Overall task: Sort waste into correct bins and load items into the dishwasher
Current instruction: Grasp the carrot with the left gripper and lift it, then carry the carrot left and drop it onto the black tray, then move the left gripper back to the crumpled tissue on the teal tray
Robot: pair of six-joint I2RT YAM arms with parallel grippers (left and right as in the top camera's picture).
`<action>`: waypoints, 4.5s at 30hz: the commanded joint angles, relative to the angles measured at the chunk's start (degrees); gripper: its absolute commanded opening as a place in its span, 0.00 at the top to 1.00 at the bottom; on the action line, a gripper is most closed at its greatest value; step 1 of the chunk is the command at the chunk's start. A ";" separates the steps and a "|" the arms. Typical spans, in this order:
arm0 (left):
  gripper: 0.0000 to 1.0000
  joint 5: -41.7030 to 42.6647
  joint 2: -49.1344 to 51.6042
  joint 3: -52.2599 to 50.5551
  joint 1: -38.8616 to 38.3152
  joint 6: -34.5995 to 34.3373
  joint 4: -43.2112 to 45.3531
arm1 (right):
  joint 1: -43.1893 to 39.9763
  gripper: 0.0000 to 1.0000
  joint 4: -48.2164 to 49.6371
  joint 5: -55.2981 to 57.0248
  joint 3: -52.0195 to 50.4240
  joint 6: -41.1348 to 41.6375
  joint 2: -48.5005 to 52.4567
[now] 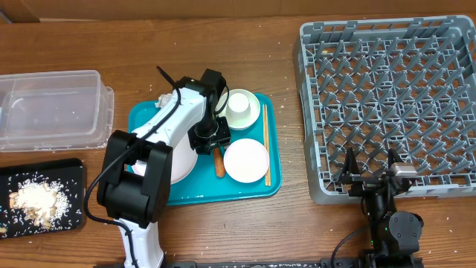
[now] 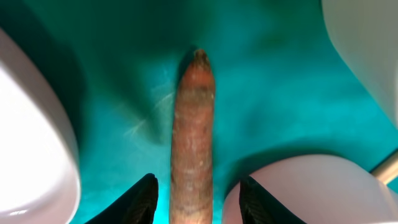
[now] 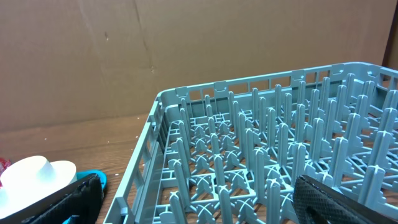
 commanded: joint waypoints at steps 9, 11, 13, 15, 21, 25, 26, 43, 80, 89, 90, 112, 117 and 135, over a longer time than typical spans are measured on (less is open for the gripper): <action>0.55 -0.61 0.31 -4.20 -0.17 -1.70 2.73 | -0.11 0.00 0.17 0.02 -0.59 -0.17 -0.57; 0.55 -0.94 0.31 -4.20 -0.17 -1.70 2.71 | -0.11 0.00 0.17 0.02 -0.59 -0.17 -0.57; 0.56 -1.31 0.31 -4.20 -0.17 -1.68 2.67 | -0.11 0.00 0.17 0.02 -0.59 -0.17 -0.57; 0.59 -1.46 0.31 -4.20 -0.17 -1.51 2.49 | -0.11 0.00 0.17 0.02 -0.59 -0.17 -0.57; 0.84 -1.40 0.31 -4.13 -0.22 -1.46 1.88 | -0.11 0.00 0.17 0.02 -0.59 -0.17 -0.57; 0.92 -1.46 0.31 -2.34 -0.07 -1.07 -0.46 | -0.11 0.00 0.20 0.02 -0.59 -0.17 -0.57; 0.95 -1.60 0.31 -1.44 -0.07 -0.98 -1.42 | -0.11 0.00 0.17 0.02 -0.59 -0.17 -0.57; 0.96 -17.84 0.00 37.18 12.00 1.55 -35.89 | -0.11 0.00 0.17 0.02 -0.59 -0.17 -0.57; 0.96 -13.31 -2.91 18.27 76.30 -1.53 -21.16 | -0.11 0.00 0.17 0.02 -0.59 -0.17 -0.57; 0.92 -16.52 -2.91 8.76 76.30 -1.51 -10.95 | -0.11 0.00 0.20 0.02 -0.59 -0.17 -0.57; 0.92 -17.03 -2.91 7.89 76.30 -1.51 -10.12 | -0.11 0.00 0.17 0.02 -0.59 -0.17 -0.57; 0.65 -13.35 -2.93 6.14 76.39 0.48 -6.88 | -0.11 0.00 0.17 0.02 -0.59 -0.17 -0.57; 0.65 -9.03 -2.95 15.02 76.22 2.58 -13.79 | -0.11 0.00 0.17 0.02 -0.59 -0.17 -0.57; 0.73 25.16 -11.08 22.29 66.51 19.32 -23.58 | -0.11 0.00 0.17 0.02 -0.59 -0.20 -0.57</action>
